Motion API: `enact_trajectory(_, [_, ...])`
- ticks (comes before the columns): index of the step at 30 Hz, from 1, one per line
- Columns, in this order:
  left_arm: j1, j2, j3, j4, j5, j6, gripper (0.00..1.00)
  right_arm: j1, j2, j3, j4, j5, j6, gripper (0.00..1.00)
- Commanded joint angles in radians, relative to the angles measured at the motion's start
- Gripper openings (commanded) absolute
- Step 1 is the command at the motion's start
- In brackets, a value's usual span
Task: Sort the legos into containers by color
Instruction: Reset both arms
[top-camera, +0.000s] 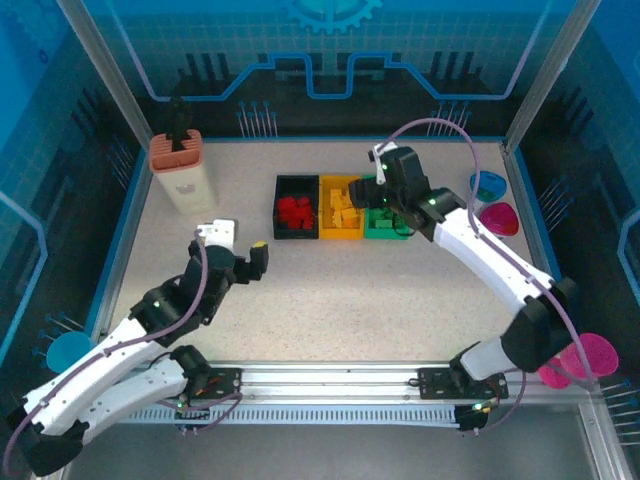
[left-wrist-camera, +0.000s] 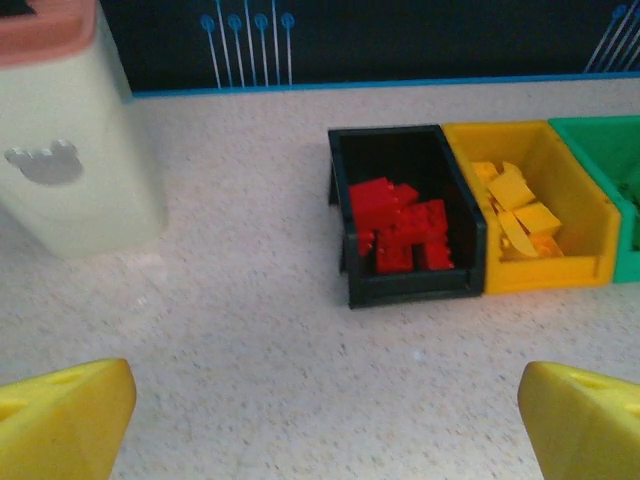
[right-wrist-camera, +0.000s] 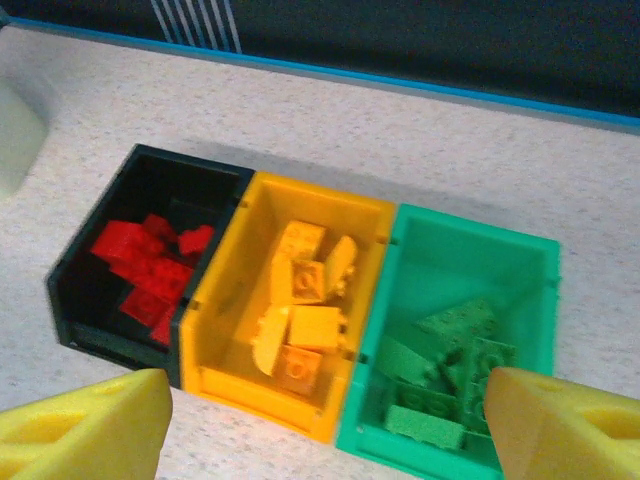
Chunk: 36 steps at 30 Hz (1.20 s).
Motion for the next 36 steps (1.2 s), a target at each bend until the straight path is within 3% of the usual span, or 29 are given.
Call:
enact_trajectory(1, [-0.003,0.005,0.030,0.082,-0.093,0.111,0.99,-0.004,-0.099,-0.110,0.072,0.118,-0.082,0.86])
enact_trajectory(2, [-0.001,0.011,0.027,0.105,-0.103,0.129,0.99,-0.002,-0.129,-0.147,0.087,0.138,-0.099,0.95])
enact_trajectory(4, [-0.001,0.027,0.026,0.125,-0.126,0.149,0.99,0.003,-0.187,-0.217,0.116,0.161,-0.153,1.00])
enact_trajectory(9, [0.002,0.061,0.023,0.152,-0.151,0.173,0.99,0.011,-0.335,-0.382,0.183,0.275,-0.212,1.00])
enact_trajectory(11, [0.002,0.057,0.010,0.184,-0.128,0.181,0.99,0.014,-0.412,-0.513,0.297,0.312,-0.228,1.00])
enact_trajectory(16, [0.004,0.052,-0.022,0.226,-0.159,0.174,0.99,0.014,-0.629,-0.832,0.601,0.247,-0.397,1.00])
enact_trajectory(20, [0.004,0.036,-0.074,0.248,-0.185,0.193,0.99,0.011,-0.750,-0.945,0.609,0.263,-0.403,1.00])
enact_trajectory(28, [0.006,0.025,-0.264,0.390,-0.310,0.263,0.99,0.006,-0.830,-1.091,0.546,0.350,-0.276,1.00])
enact_trajectory(36, [0.104,0.079,-0.443,0.517,-0.273,0.196,0.99,-0.045,-0.766,-1.097,0.565,0.363,-0.217,1.00])
